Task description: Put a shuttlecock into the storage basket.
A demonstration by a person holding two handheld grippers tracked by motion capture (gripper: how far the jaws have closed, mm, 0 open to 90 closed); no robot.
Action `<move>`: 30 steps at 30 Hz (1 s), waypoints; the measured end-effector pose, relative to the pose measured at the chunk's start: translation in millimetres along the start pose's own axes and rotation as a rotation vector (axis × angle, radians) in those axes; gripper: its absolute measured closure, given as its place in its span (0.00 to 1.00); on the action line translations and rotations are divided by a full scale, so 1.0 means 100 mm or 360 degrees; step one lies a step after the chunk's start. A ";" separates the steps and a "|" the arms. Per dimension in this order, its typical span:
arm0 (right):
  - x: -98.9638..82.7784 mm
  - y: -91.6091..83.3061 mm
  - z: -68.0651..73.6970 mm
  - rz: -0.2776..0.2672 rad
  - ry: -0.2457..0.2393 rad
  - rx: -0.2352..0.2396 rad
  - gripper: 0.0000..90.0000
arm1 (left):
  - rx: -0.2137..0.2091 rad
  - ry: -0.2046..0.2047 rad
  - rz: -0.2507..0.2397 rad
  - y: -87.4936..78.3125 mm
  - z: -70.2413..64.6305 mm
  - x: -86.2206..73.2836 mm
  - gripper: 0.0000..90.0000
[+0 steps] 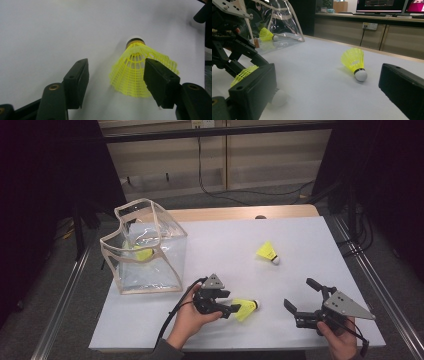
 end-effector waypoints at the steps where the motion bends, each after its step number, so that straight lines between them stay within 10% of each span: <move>1: 0.00 0.00 0.00 0.0000 0.0001 0.0001 0.01 | -0.0004 -0.0004 -0.0005 0.01 0.00 0.00 0.44; 30: 0.01 -0.02 0.00 -0.0011 -0.0005 -0.0003 0.01 | -0.0074 0.0034 -0.0005 0.29 -0.04 -0.01 0.69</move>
Point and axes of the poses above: each handheld gripper's, and its own axes: y roughly forward along the jaws, x roughly out of its top, z roughly to its left, the point moved 4 cm from there along y, roughly forward along the jaws, and after that the axes turned 2 degrees about -x, right-handed, at the moved point
